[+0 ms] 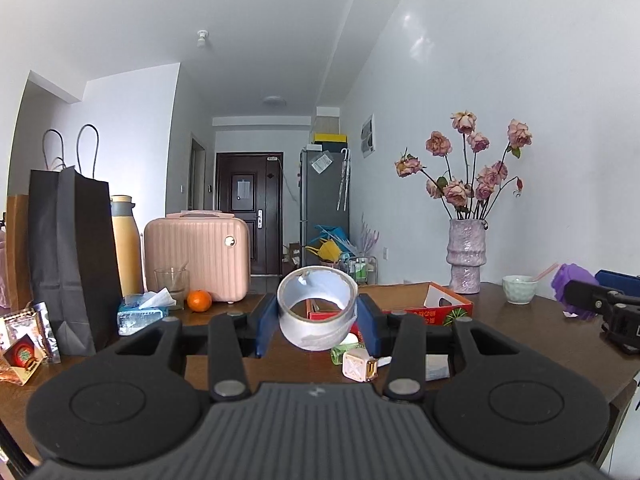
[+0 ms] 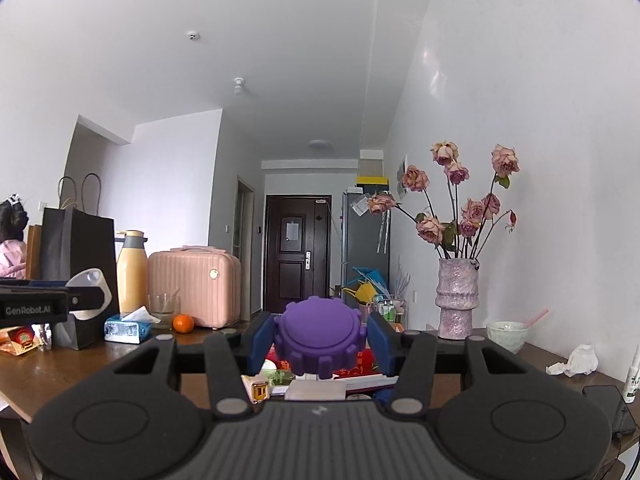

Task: Organize rigid objects
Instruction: 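Lift the tape roll and purple cap and carry both over the red box, then open the left gripper over the box while the right releases the purple cap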

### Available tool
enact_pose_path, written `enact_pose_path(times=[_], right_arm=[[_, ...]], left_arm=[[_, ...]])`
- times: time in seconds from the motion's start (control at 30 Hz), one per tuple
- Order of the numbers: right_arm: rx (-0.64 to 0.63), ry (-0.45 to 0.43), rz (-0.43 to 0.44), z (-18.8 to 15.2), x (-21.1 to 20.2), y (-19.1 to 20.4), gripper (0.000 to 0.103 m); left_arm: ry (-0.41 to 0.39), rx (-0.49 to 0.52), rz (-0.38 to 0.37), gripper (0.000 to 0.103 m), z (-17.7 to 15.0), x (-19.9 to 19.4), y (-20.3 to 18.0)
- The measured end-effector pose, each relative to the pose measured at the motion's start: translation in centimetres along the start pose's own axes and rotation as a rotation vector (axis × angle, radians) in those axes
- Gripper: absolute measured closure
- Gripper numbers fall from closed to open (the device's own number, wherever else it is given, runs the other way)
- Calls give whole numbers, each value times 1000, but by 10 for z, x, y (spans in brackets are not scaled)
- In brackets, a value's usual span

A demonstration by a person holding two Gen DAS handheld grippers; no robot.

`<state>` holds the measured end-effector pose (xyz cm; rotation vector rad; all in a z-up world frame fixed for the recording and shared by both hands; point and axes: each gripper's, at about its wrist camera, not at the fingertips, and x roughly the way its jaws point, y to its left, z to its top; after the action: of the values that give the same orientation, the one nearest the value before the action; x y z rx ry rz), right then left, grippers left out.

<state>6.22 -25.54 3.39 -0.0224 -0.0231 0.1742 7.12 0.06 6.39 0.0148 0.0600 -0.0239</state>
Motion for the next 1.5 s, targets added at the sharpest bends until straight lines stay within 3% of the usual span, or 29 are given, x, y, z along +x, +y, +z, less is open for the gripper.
enact_pose_path(times=[0.33, 0.7, 0.87, 1.07, 1.2, 1.3, 1.5], right_arm=[[0, 29, -17, 15, 76, -35, 53], [86, 75, 32, 41, 221, -90, 53], [99, 189, 82, 46, 311, -113, 53], [93, 516, 131, 32, 457, -133, 53], [-9, 739, 137, 8, 549, -128, 53], [-69, 852, 104, -14, 596, -118, 53], [-165, 967, 60, -43, 638, -106, 50]], left_arm=[[18, -13, -23, 60, 22, 88, -4], [37, 6, -61, 60, 54, 239, -20], [203, 6, -118, 60, 60, 342, -23], [512, 56, -165, 60, 45, 479, -25], [678, 108, -124, 60, 20, 553, -27], [798, 128, -147, 60, -1, 589, -27], [854, 135, -145, 56, -15, 615, -29]])
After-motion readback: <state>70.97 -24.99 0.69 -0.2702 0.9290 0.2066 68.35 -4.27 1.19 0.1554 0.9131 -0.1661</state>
